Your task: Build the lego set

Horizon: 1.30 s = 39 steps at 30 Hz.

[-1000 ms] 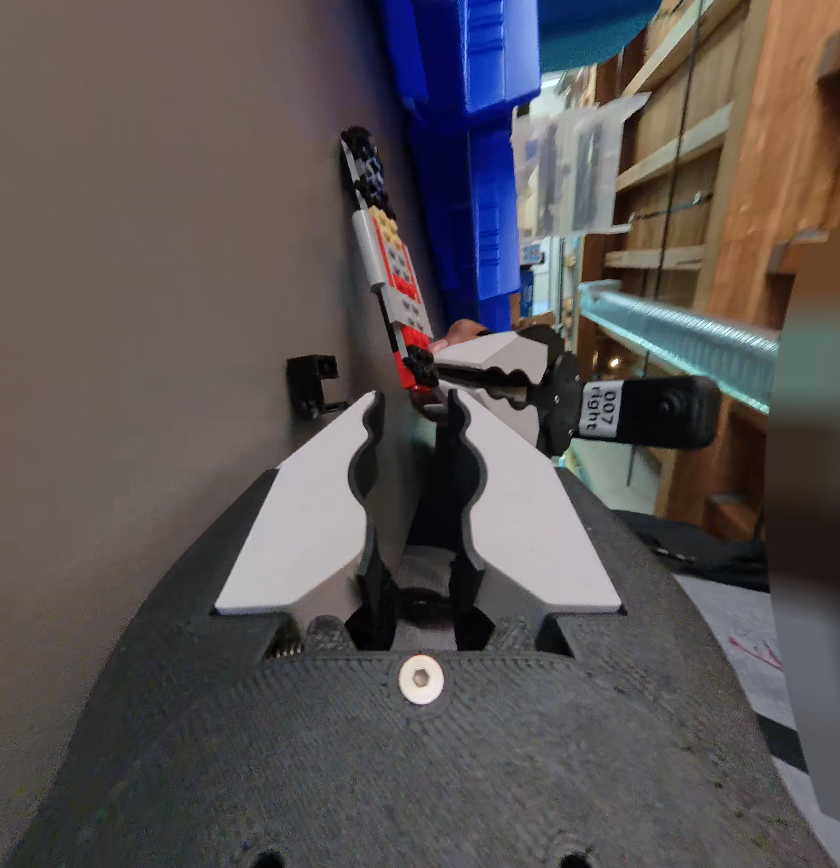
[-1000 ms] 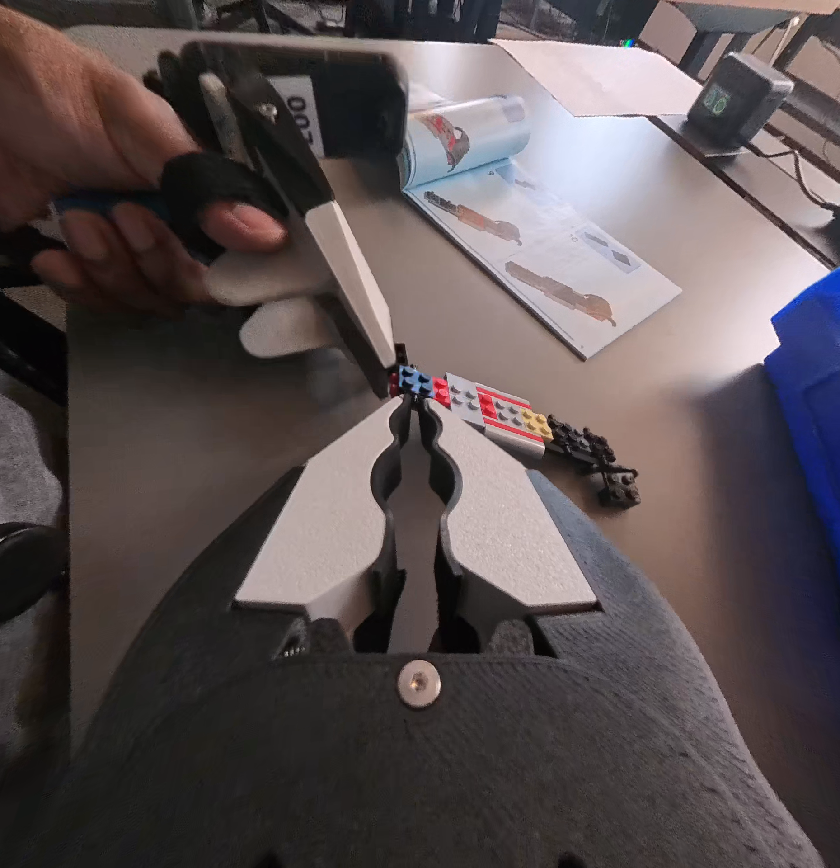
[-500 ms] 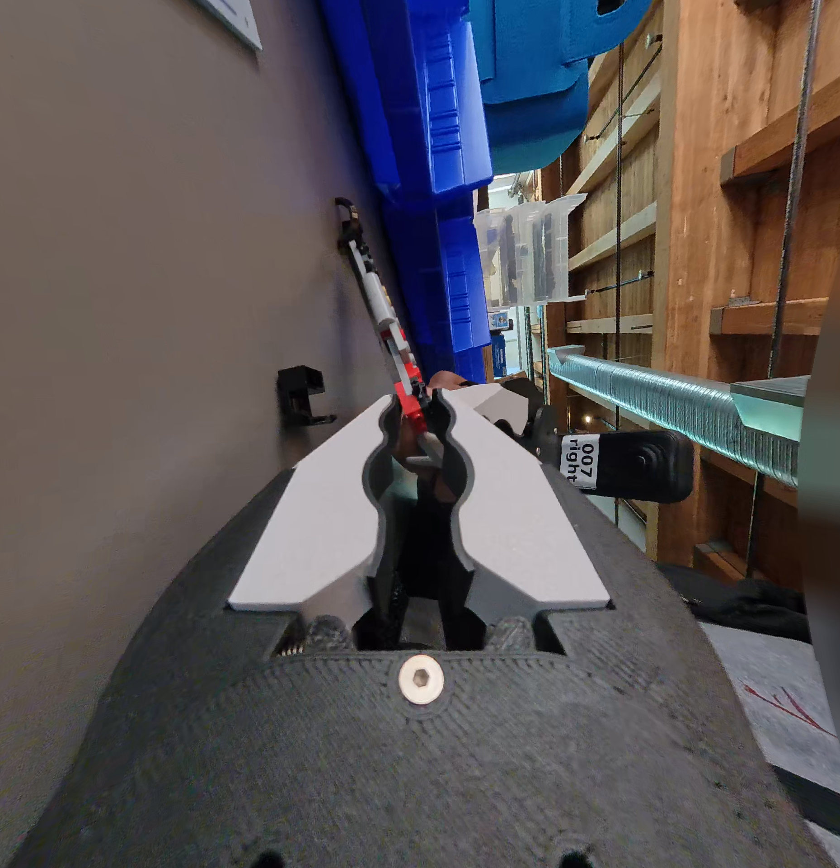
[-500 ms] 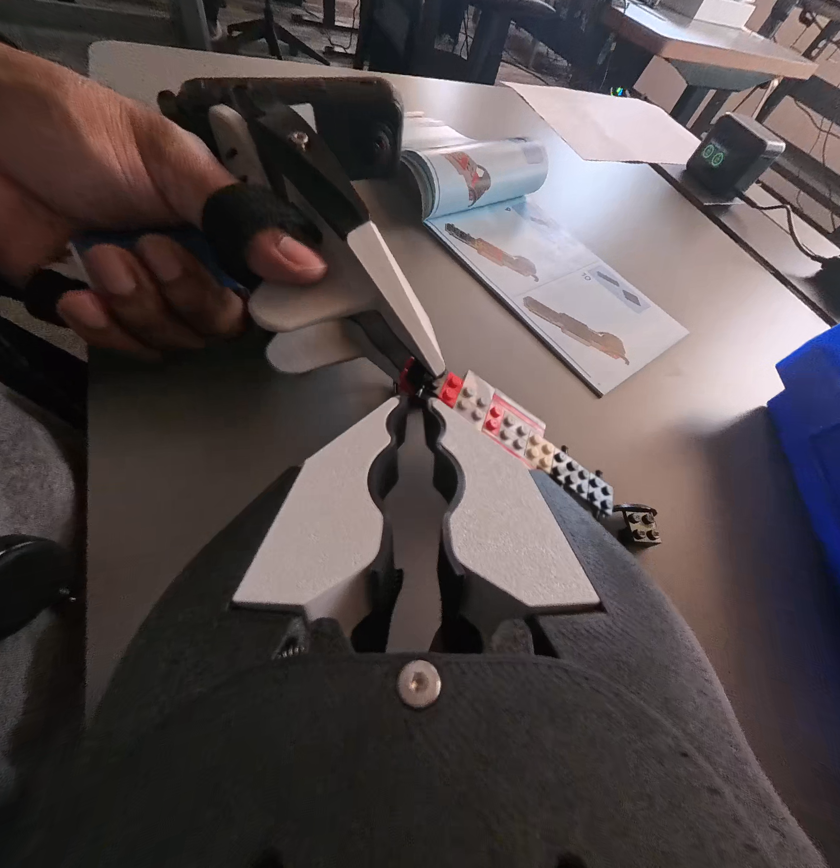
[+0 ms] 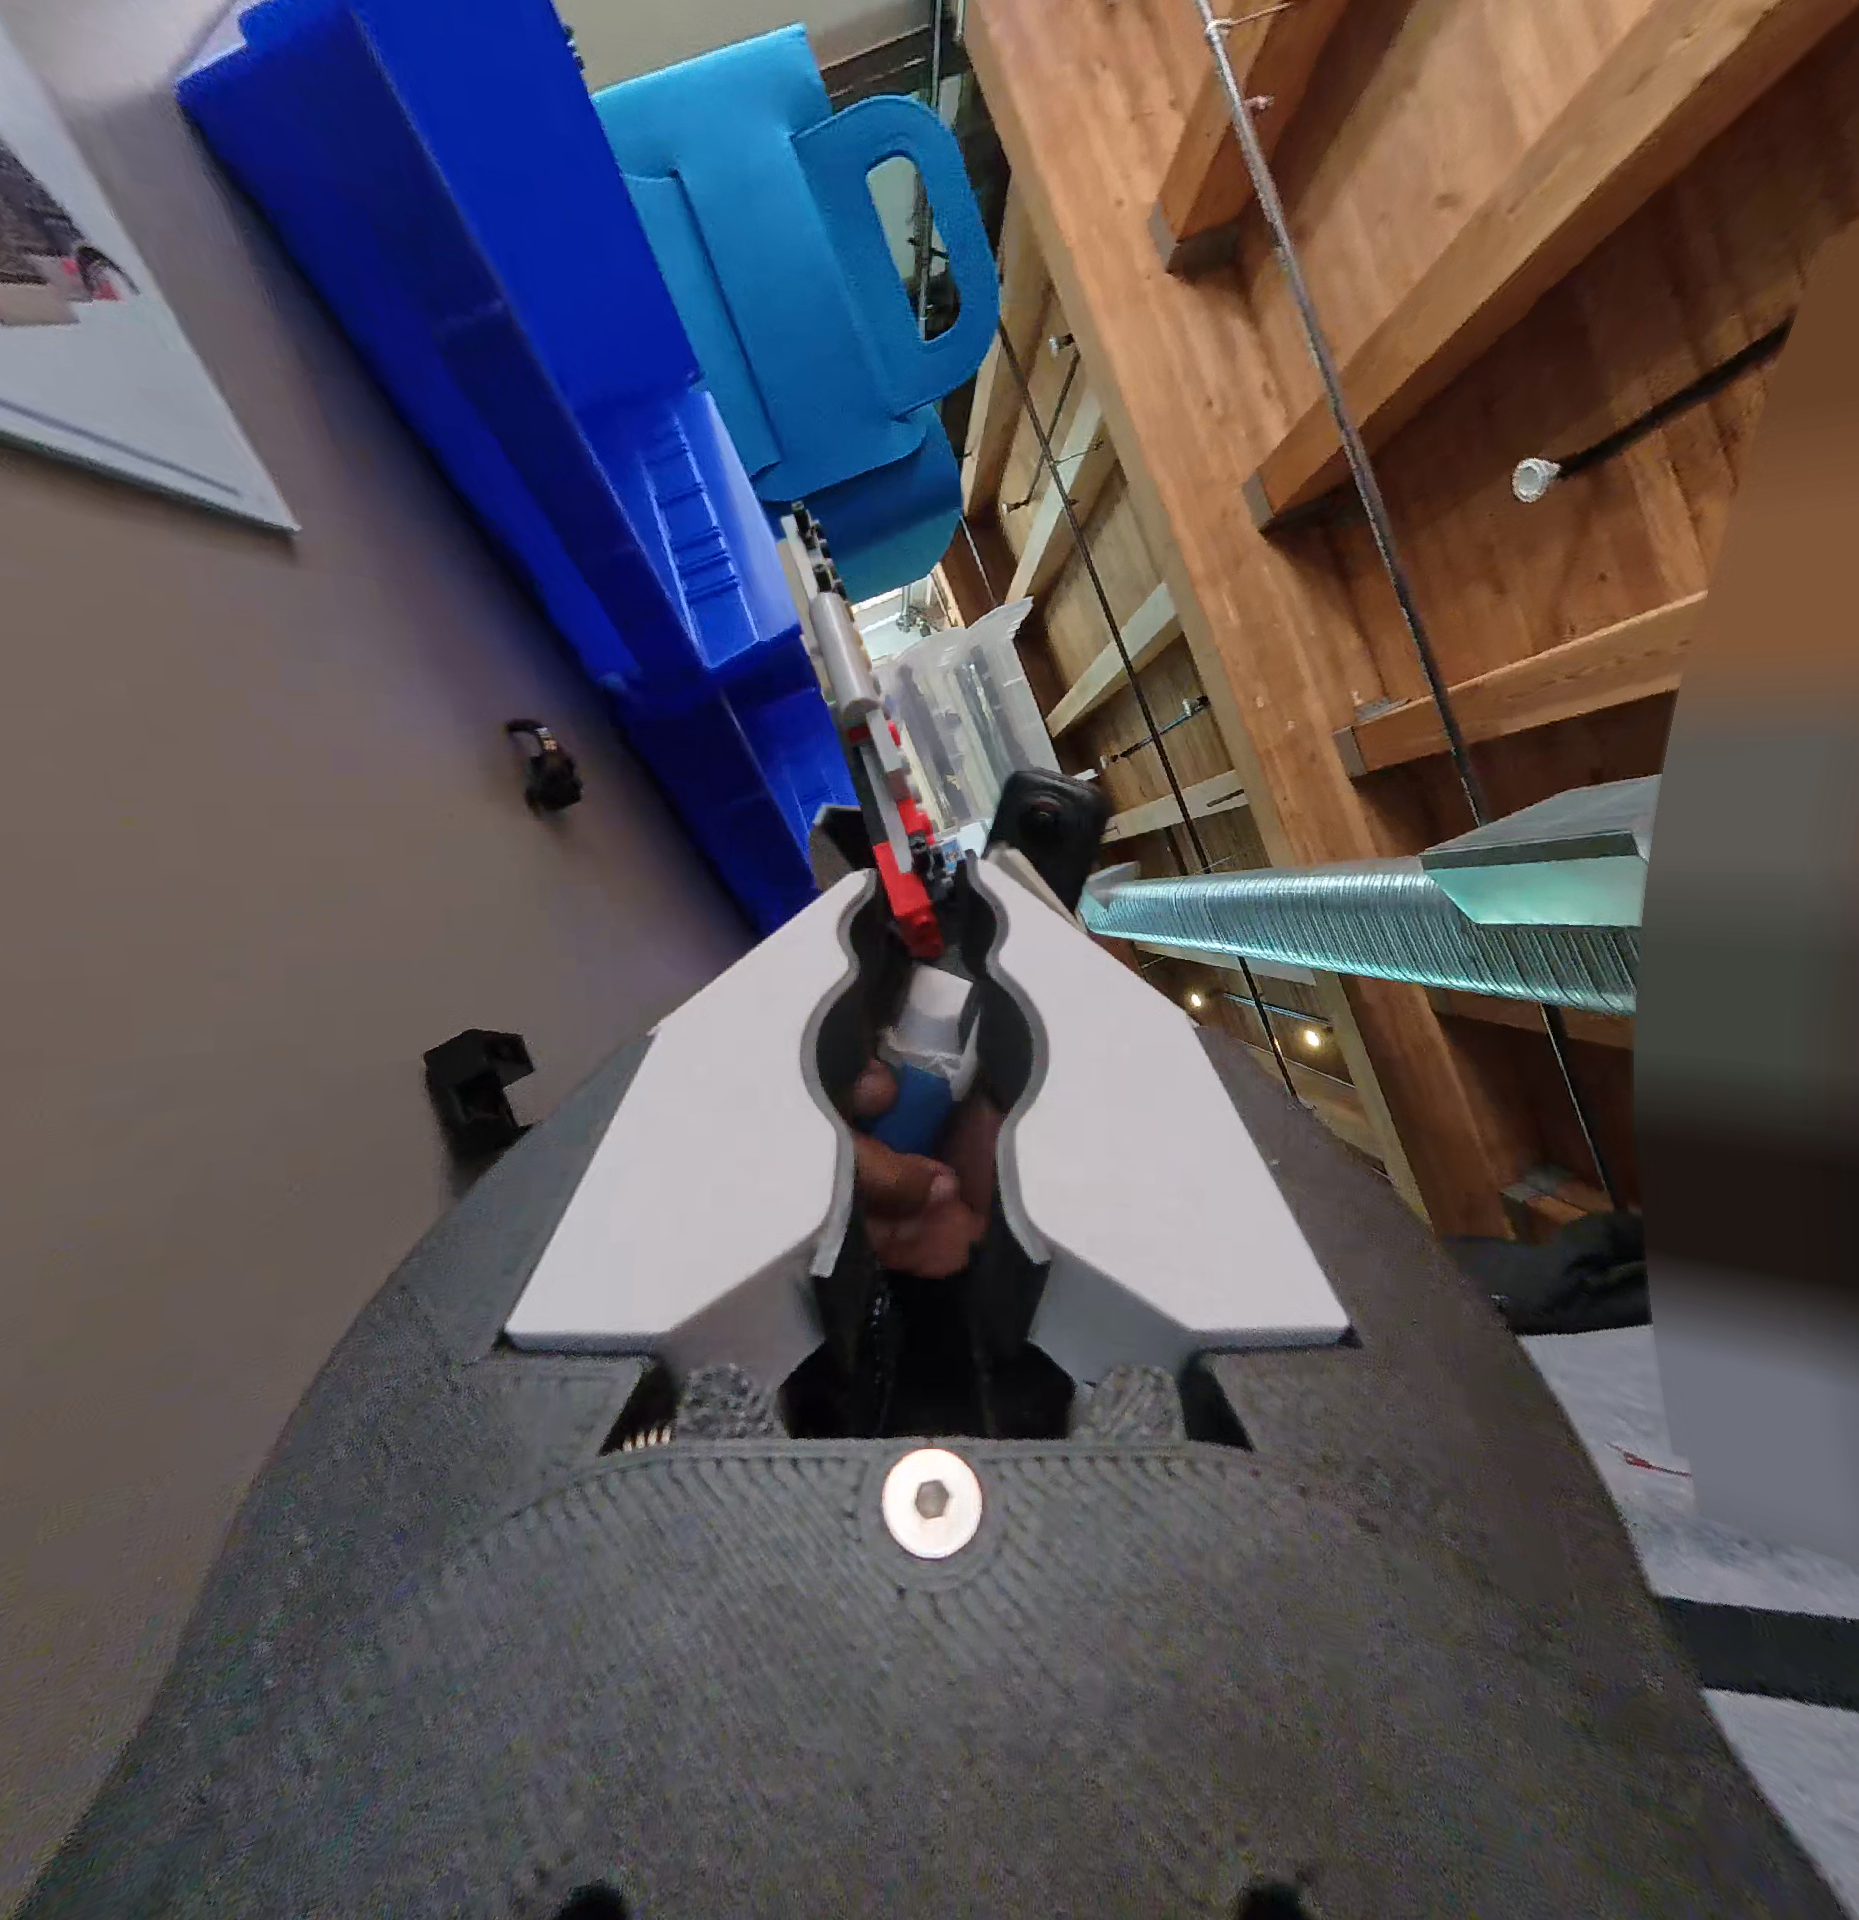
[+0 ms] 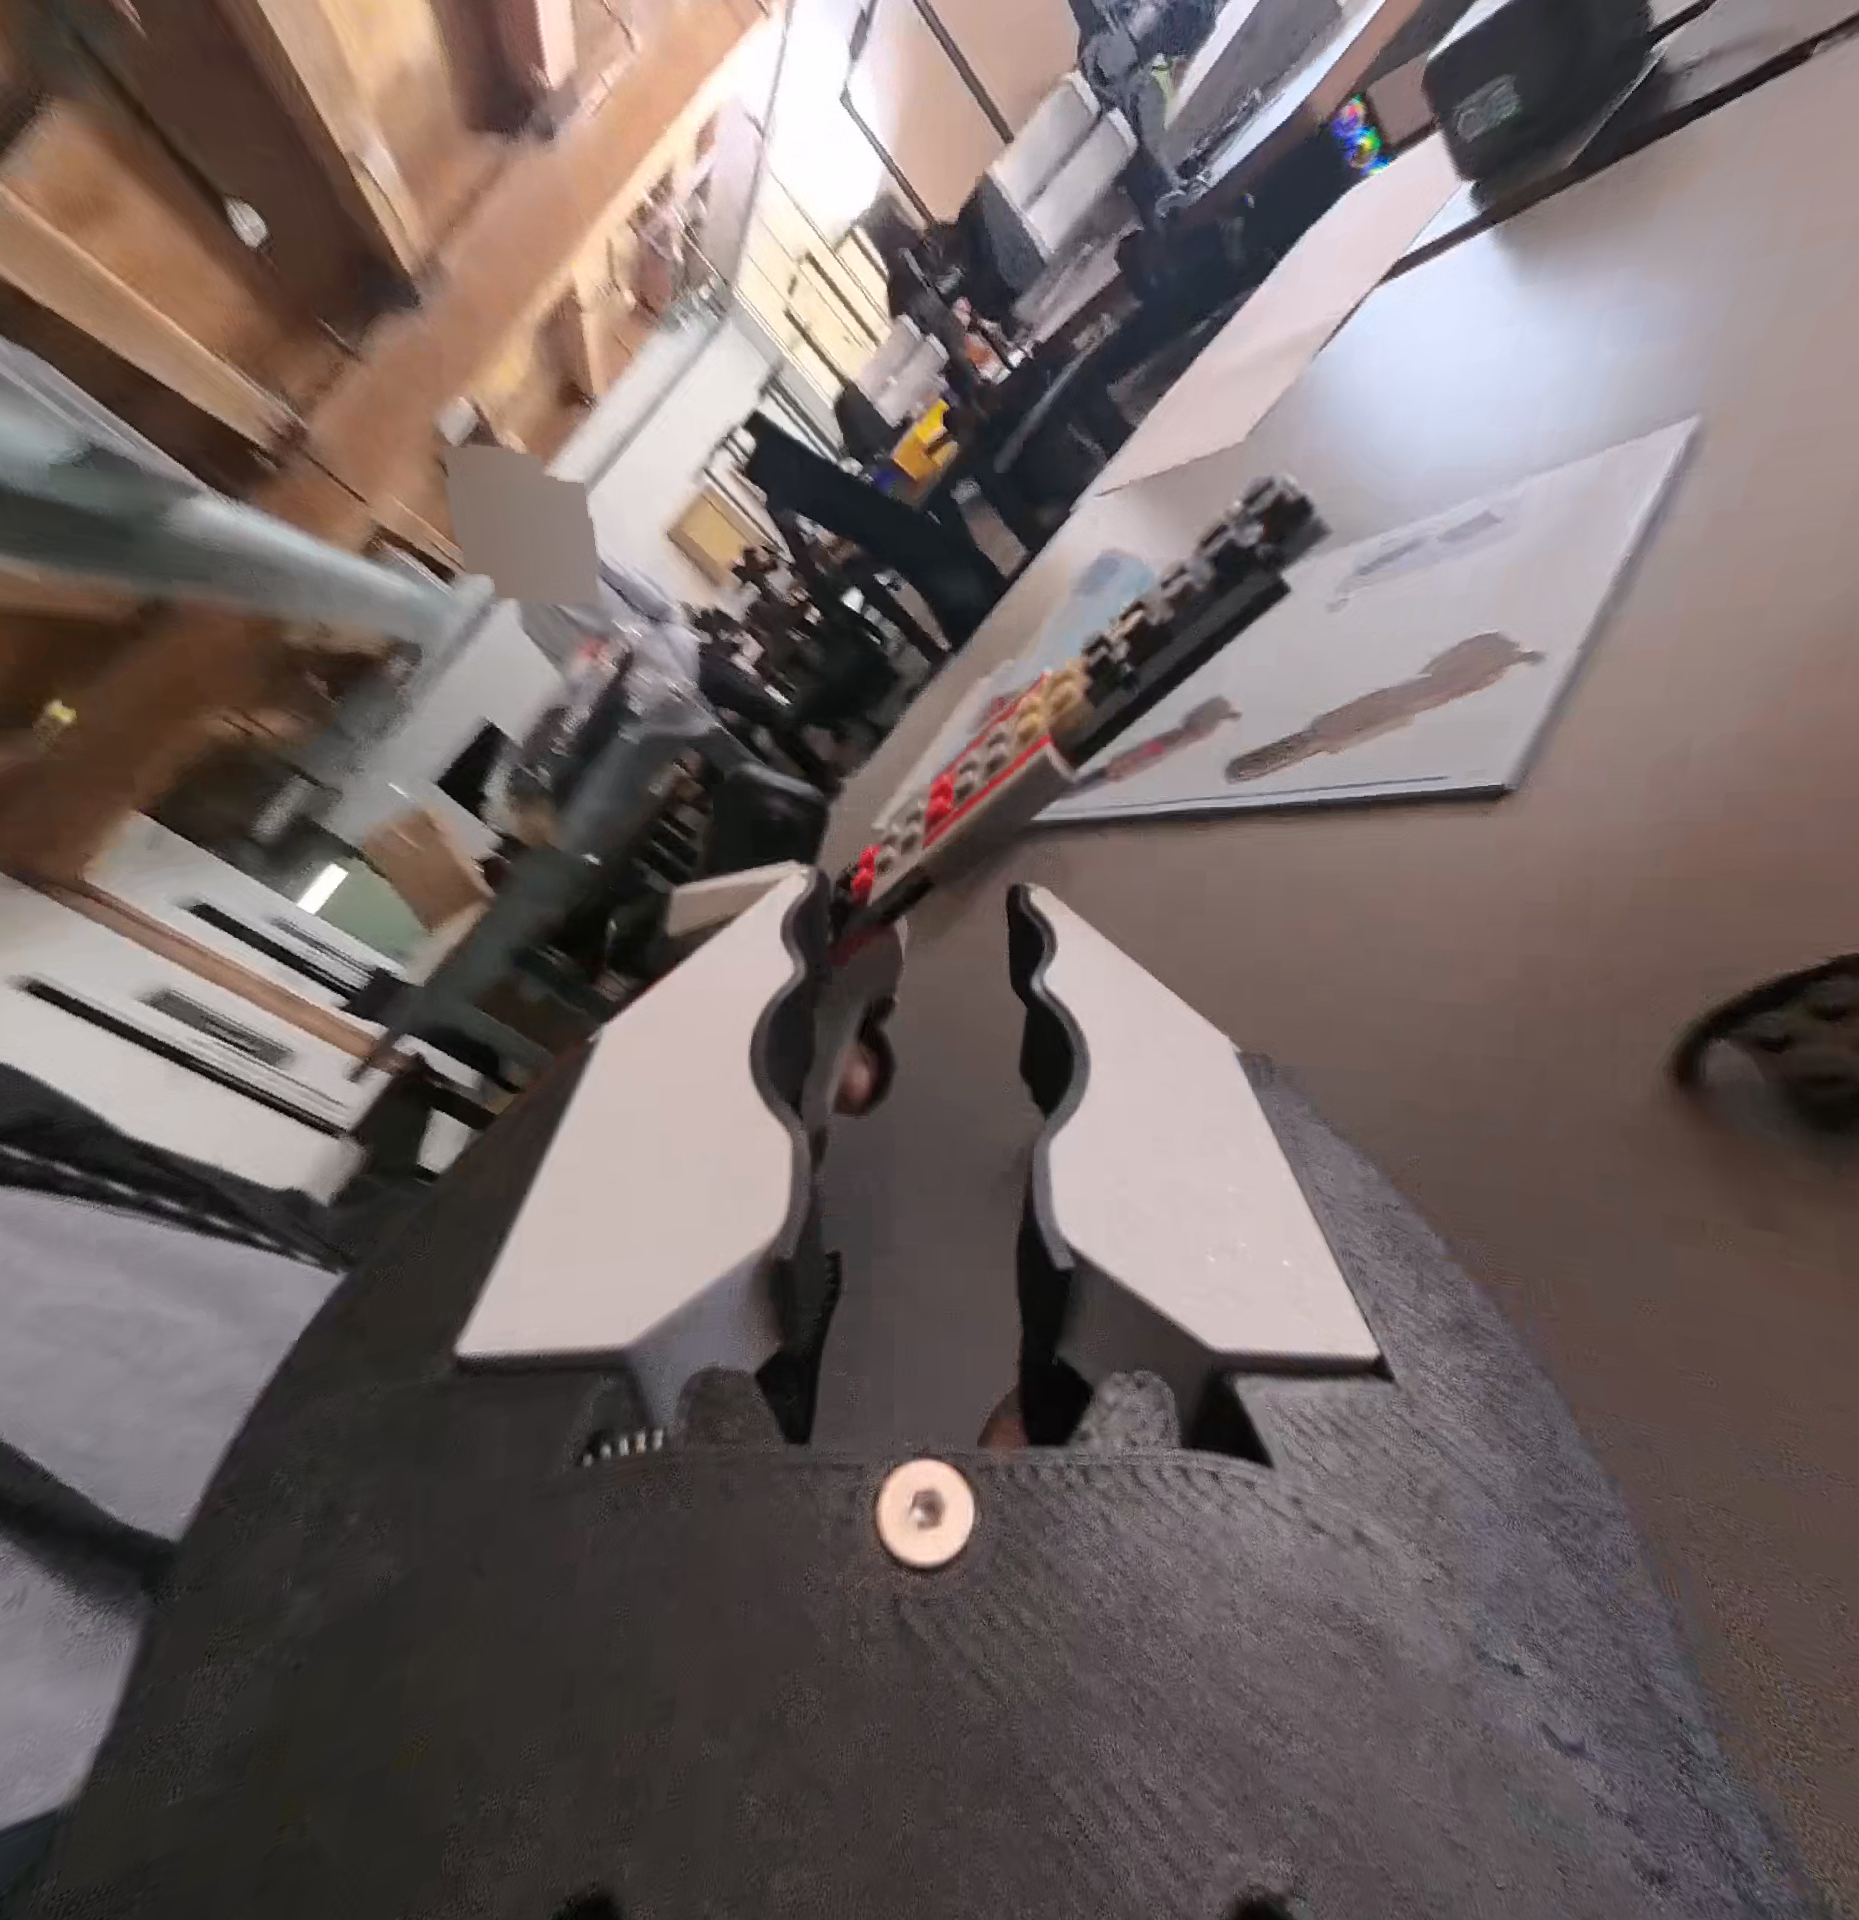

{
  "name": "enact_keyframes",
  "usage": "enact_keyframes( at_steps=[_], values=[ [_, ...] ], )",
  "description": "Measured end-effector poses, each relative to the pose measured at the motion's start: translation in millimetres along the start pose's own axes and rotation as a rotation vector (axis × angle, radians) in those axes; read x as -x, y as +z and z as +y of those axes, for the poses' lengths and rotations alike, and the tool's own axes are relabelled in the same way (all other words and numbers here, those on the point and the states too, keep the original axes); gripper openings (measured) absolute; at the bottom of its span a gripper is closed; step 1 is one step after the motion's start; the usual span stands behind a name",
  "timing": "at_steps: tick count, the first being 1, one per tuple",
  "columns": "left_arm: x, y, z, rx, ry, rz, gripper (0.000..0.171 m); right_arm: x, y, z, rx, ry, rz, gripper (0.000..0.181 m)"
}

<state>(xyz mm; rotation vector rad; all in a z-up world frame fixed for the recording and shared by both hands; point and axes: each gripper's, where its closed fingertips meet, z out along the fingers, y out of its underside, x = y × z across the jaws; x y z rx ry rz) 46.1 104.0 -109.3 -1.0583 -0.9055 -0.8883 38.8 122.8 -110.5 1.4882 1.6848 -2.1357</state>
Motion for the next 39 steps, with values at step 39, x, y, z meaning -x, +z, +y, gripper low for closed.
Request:
enact_keyframes(
  at_steps=[39],
  values=[
    [17.6,21.0,-22.5,0.181,-0.026,-0.032,0.011,-119.3,-56.6,-9.0,0.465,-0.629,0.516,0.026]
  ],
)
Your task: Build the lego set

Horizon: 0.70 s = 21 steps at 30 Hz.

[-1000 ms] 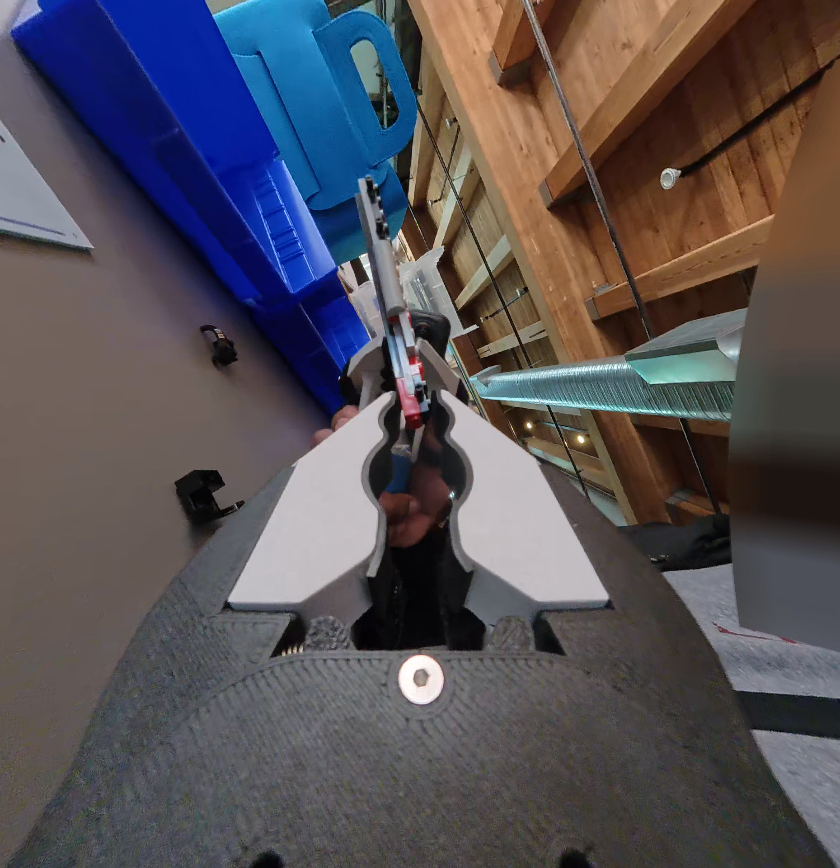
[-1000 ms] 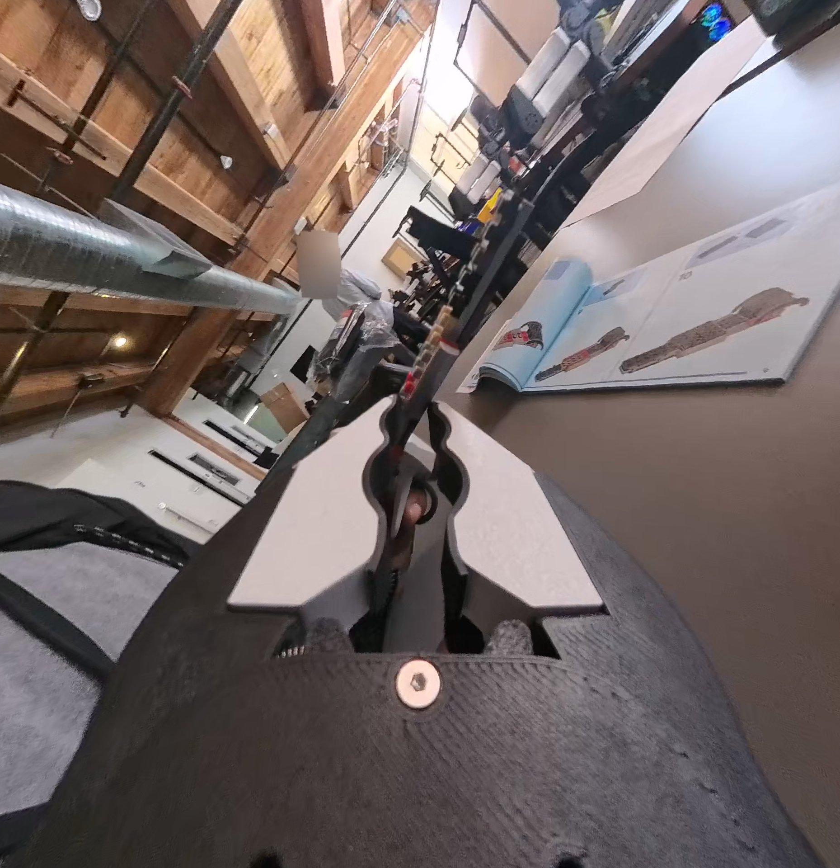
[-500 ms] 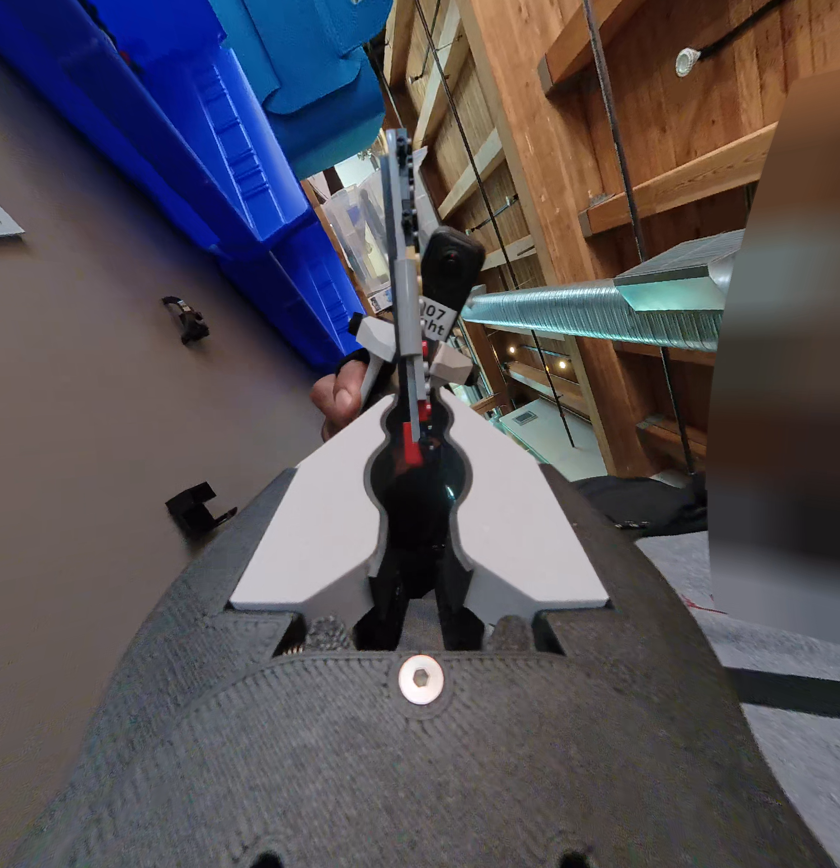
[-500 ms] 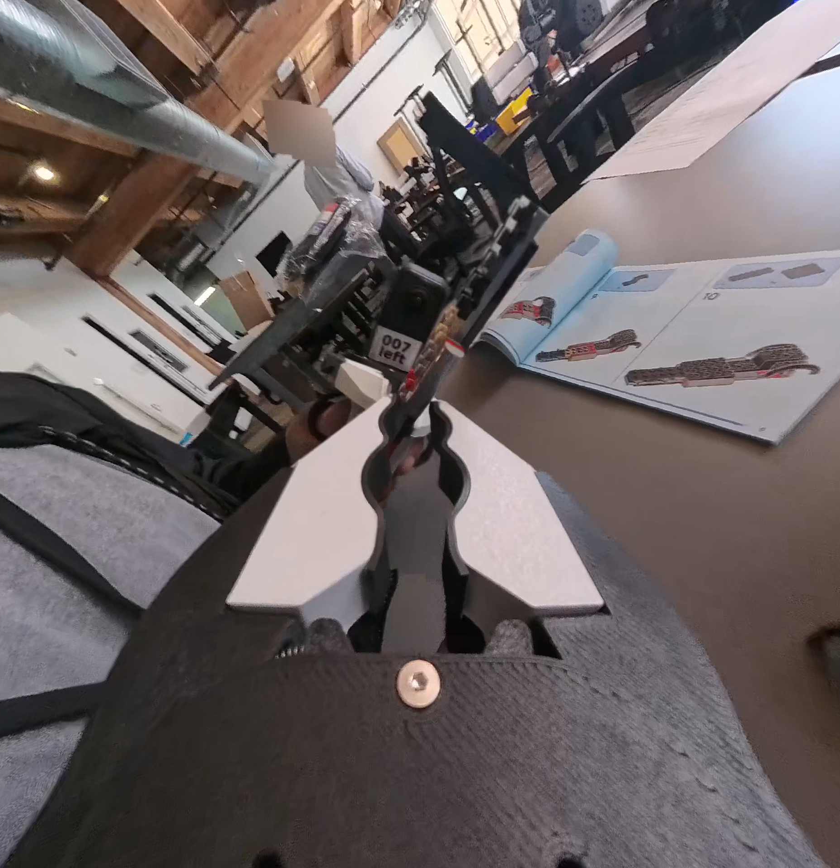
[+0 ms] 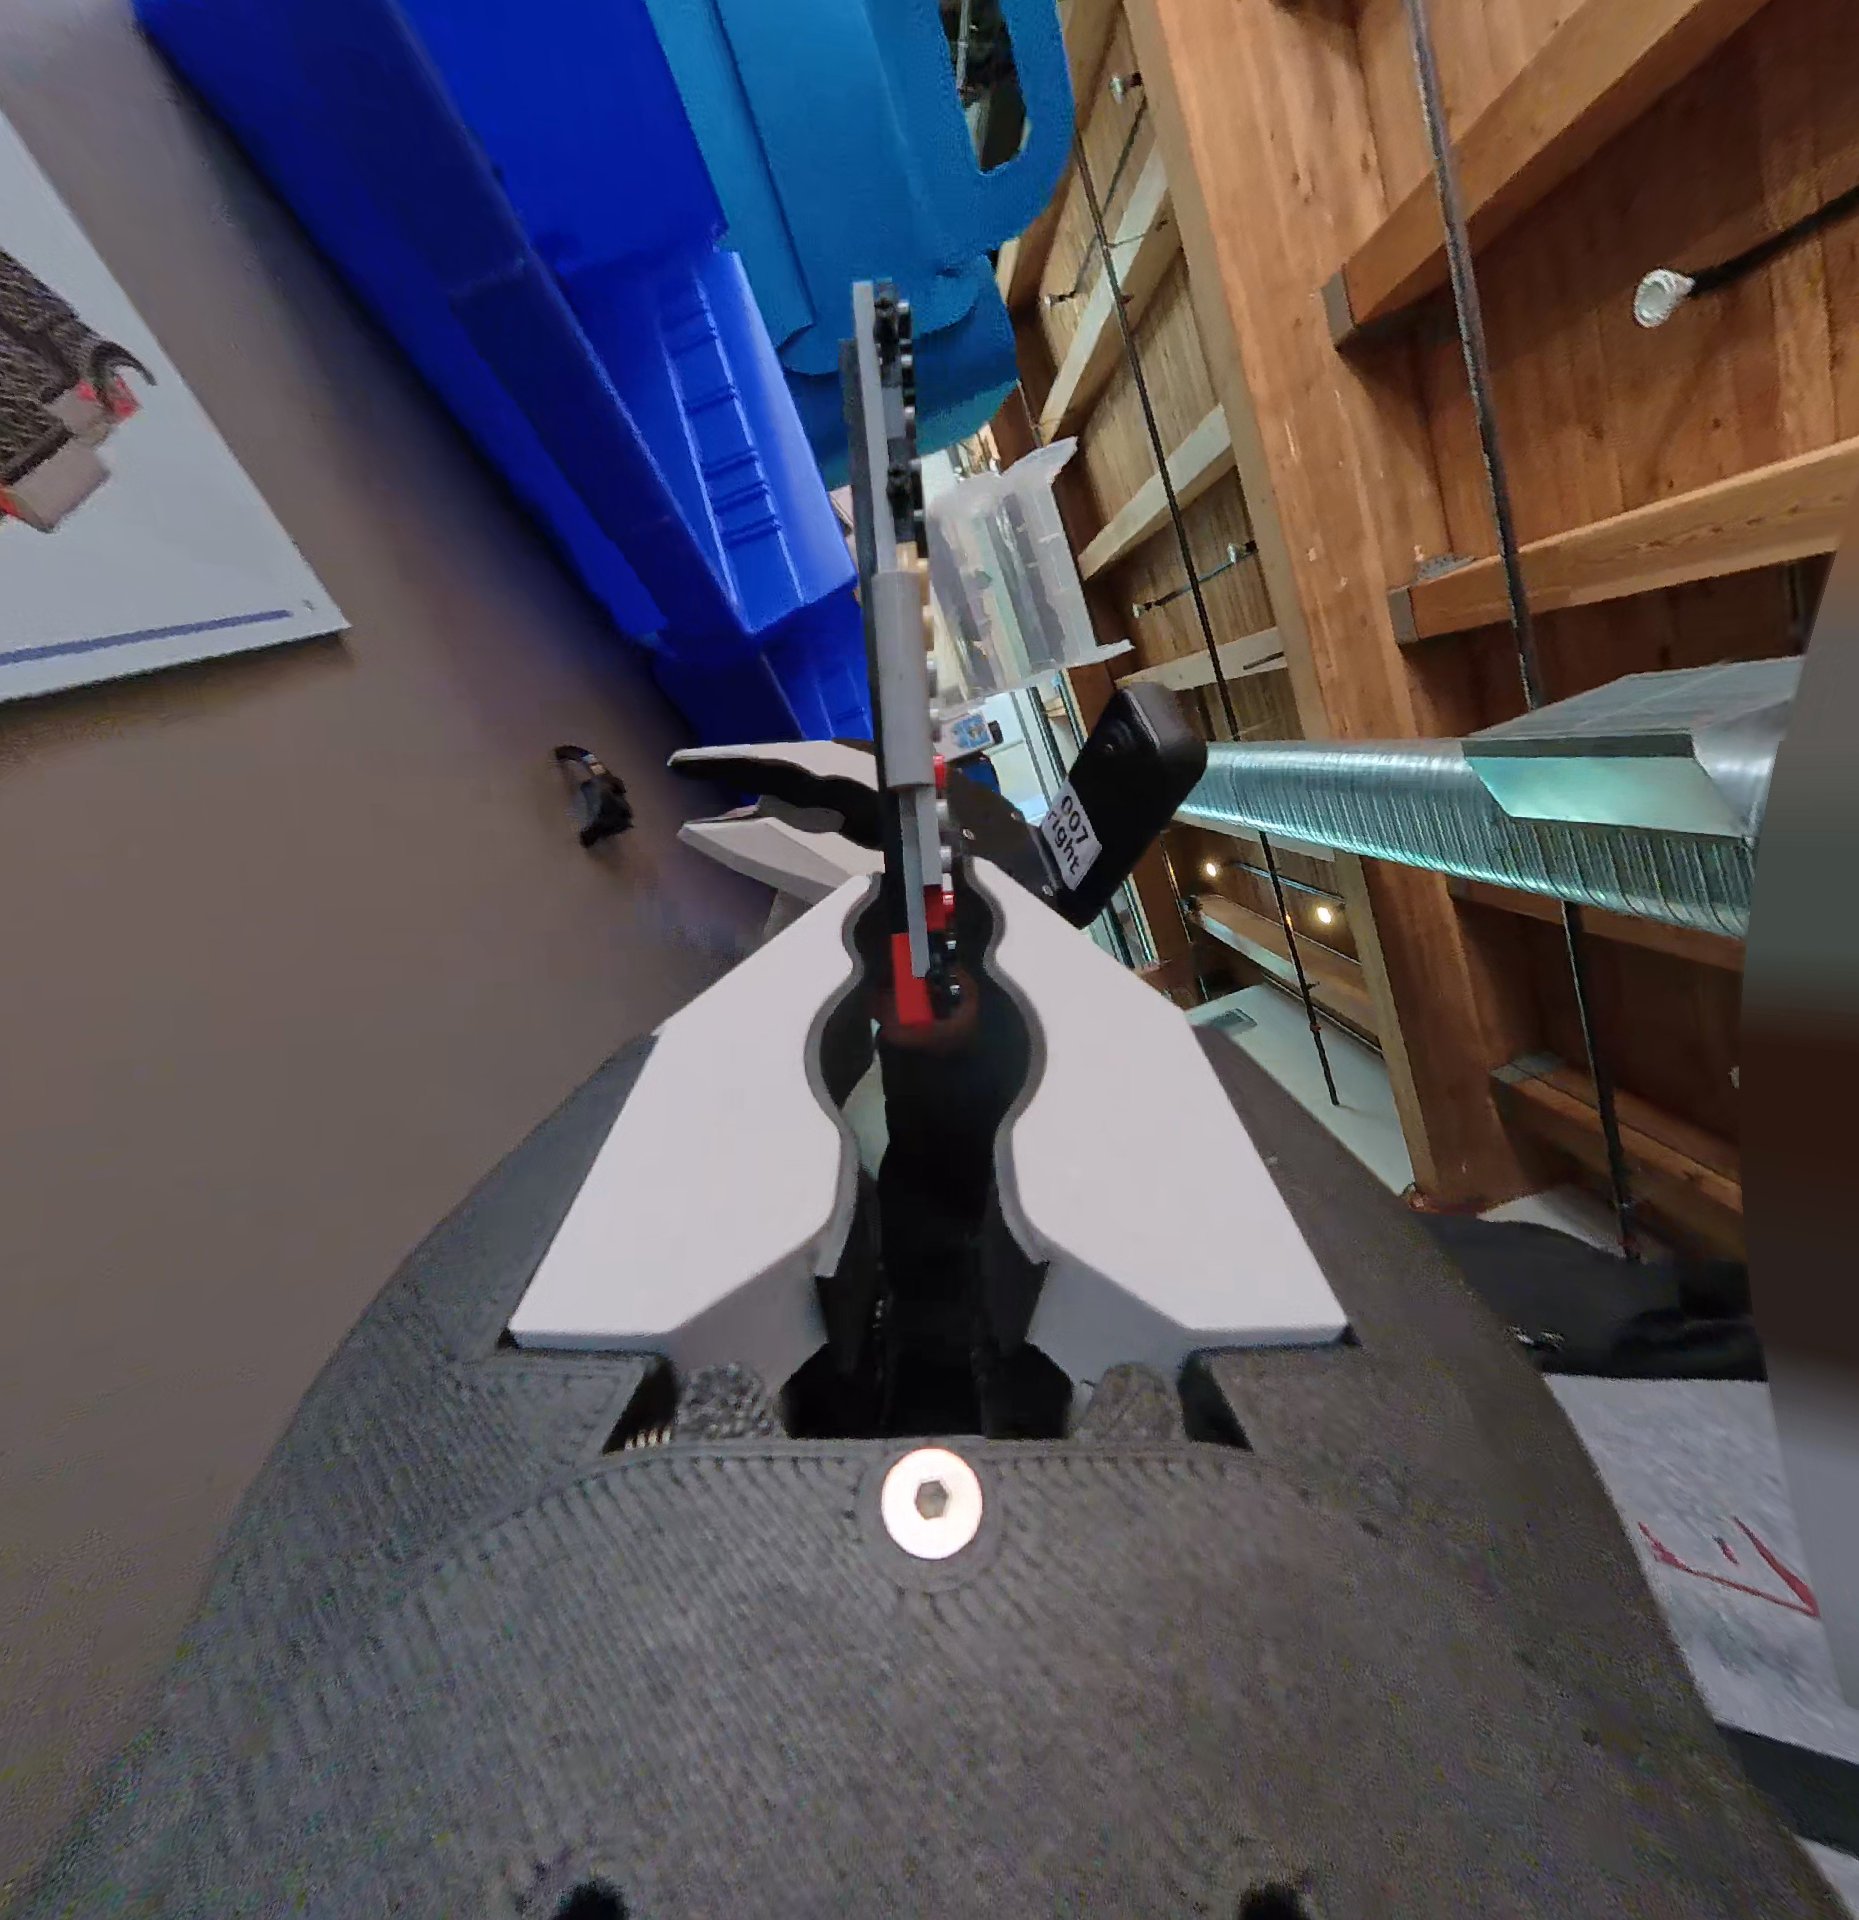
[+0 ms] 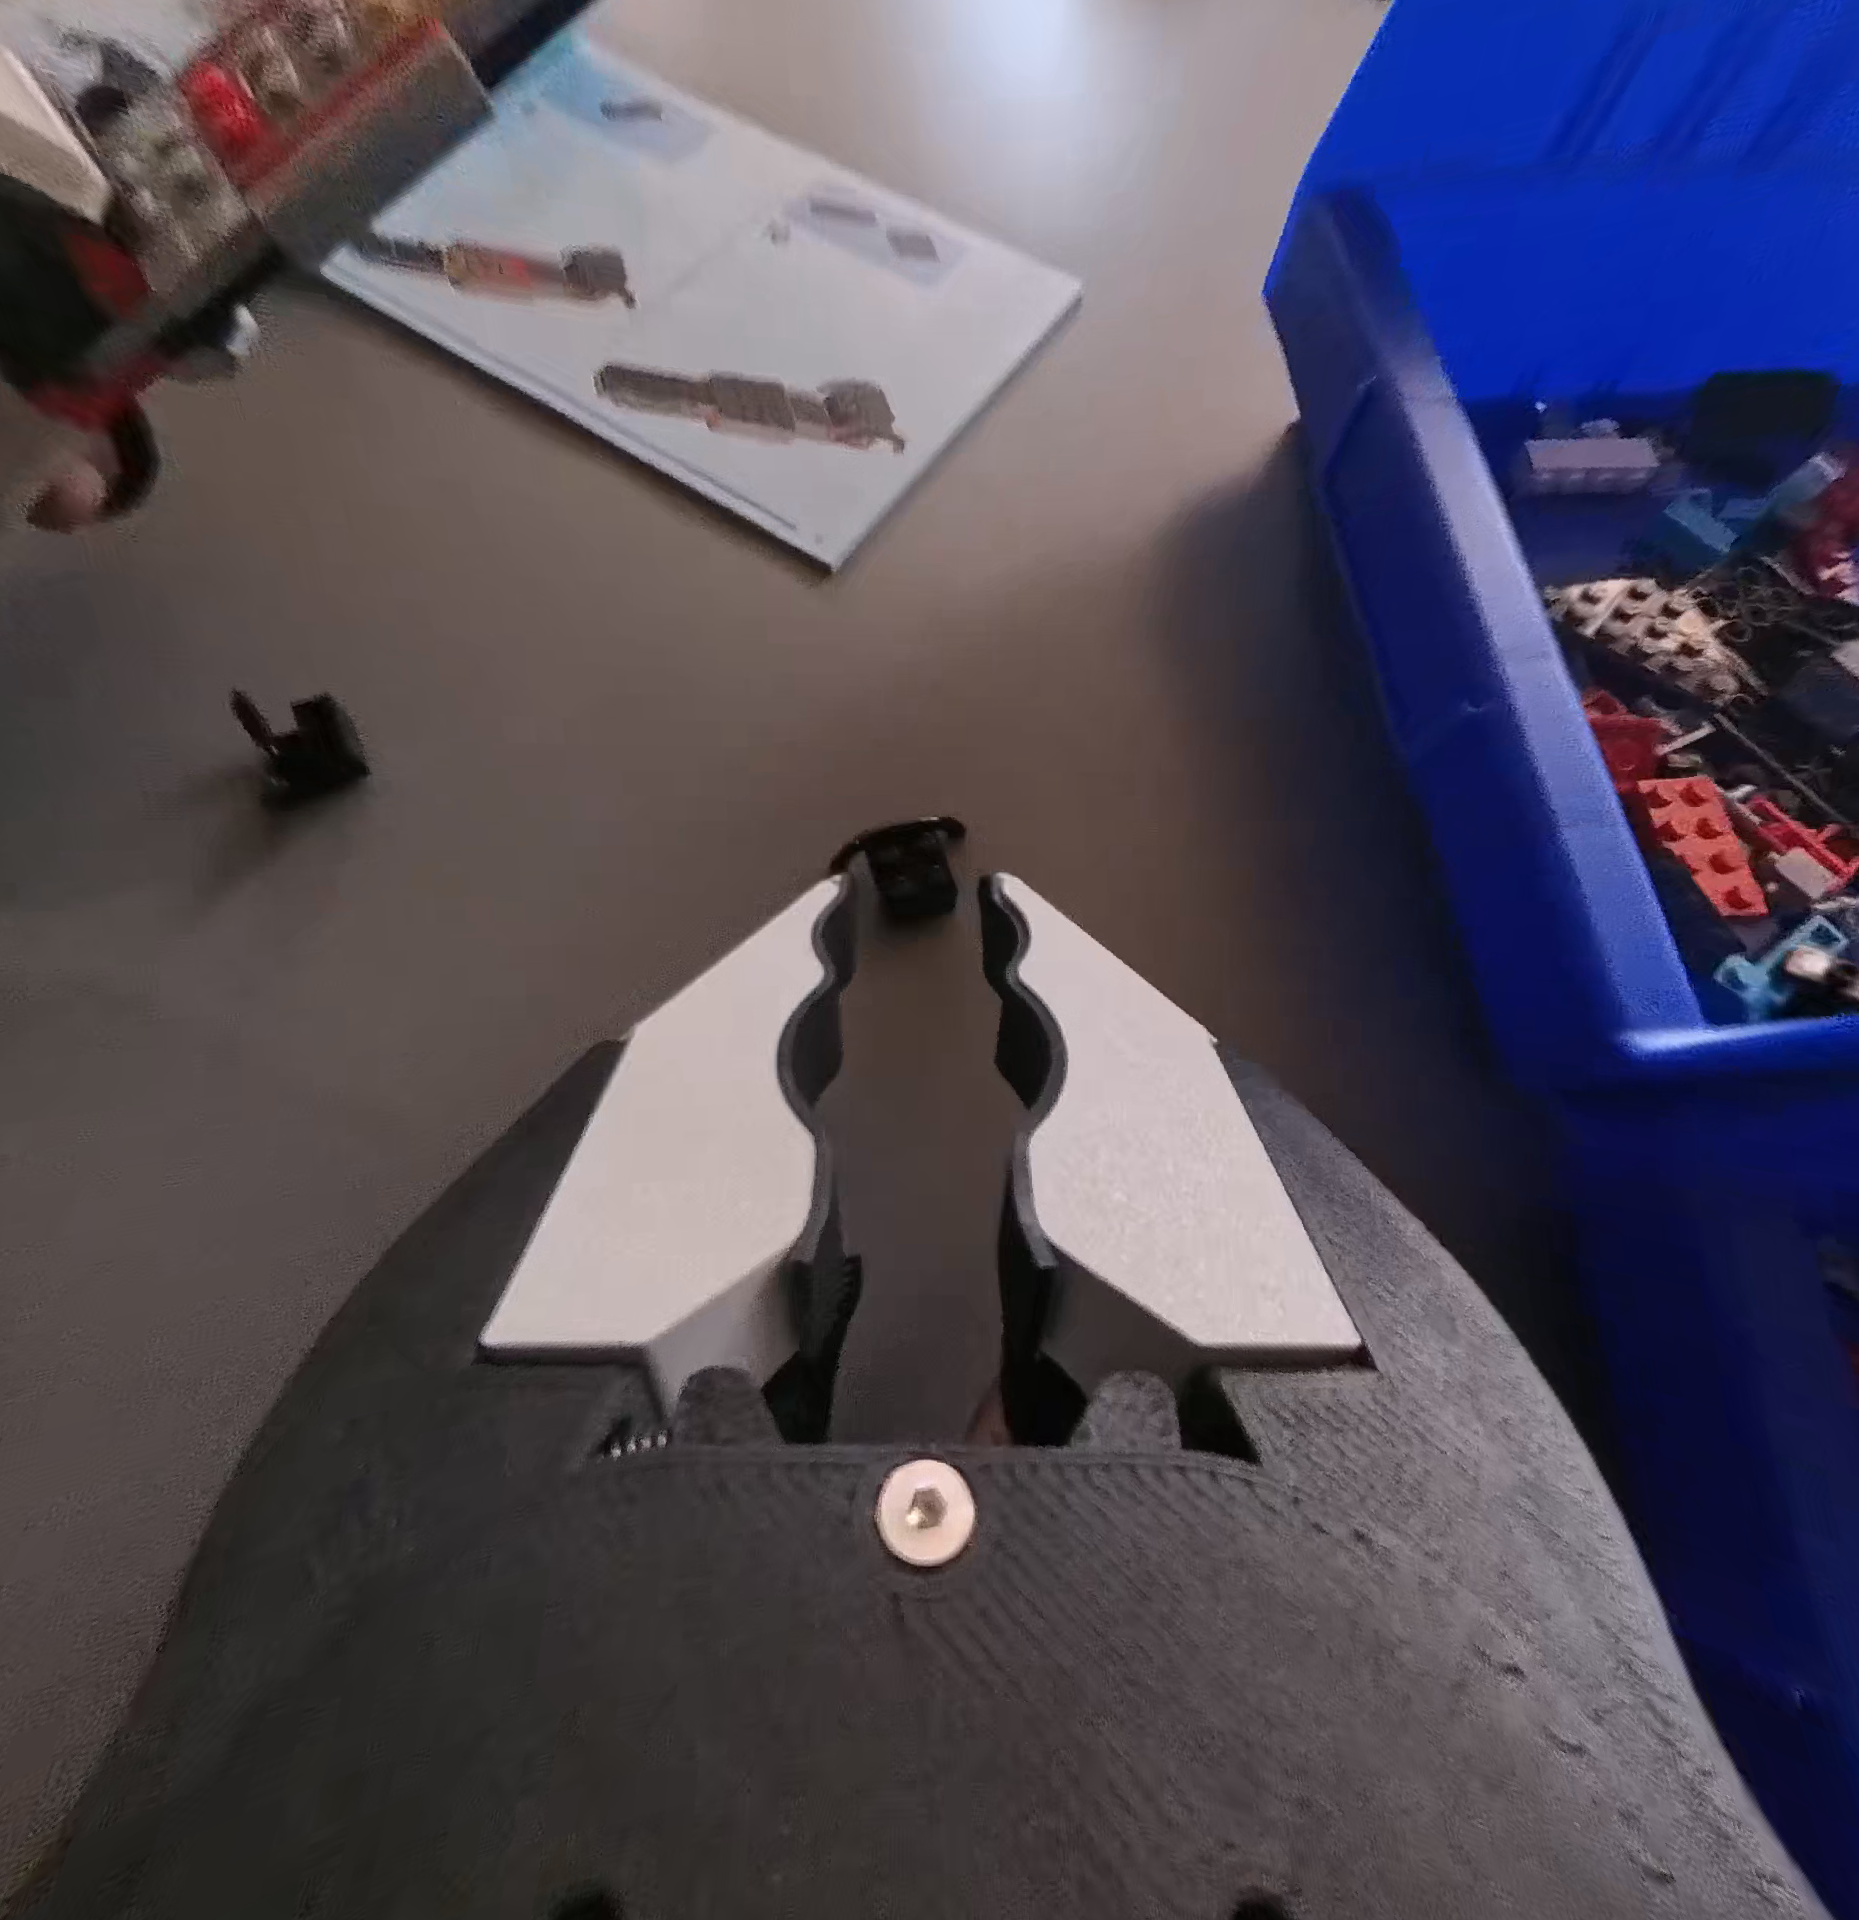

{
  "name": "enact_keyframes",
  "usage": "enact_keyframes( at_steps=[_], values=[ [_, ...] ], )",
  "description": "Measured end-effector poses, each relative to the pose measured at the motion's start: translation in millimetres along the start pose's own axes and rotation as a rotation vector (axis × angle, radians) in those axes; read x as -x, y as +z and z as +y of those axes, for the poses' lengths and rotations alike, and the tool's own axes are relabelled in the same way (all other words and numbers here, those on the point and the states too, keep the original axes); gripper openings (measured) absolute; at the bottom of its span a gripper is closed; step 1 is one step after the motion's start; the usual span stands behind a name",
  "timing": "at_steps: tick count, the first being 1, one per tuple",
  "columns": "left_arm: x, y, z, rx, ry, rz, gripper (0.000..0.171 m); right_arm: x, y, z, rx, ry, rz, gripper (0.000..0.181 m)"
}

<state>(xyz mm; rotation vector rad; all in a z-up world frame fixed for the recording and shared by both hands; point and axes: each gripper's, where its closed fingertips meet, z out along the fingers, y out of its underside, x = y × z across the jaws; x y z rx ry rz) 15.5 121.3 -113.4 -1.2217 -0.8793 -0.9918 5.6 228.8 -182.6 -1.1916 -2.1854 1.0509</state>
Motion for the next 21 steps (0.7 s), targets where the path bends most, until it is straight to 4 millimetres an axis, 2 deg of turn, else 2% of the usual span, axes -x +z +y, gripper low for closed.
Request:
enact_keyframes(
  at_steps=[5,16,19,21],
  values=[
    [4.8,-5.9,-6.4,-0.060,-0.029,-0.009,0.011,9.0,14.6,5.5,0.065,-0.010,-0.072,0.030],
    [9.0,-14.2,-12.9,-0.085,-0.062,0.016,0.011,61.1,20.4,-2.9,0.066,-0.001,-0.181,0.035],
    [9.9,-13.2,-16.4,-0.086,-0.057,0.017,0.011,63.9,22.9,-5.8,0.065,0.002,-0.177,0.037],
    [10.2,-13.3,-19.8,-0.095,-0.050,0.014,0.011,56.3,19.9,-8.6,0.061,-0.012,-0.125,0.037]
  ],
)
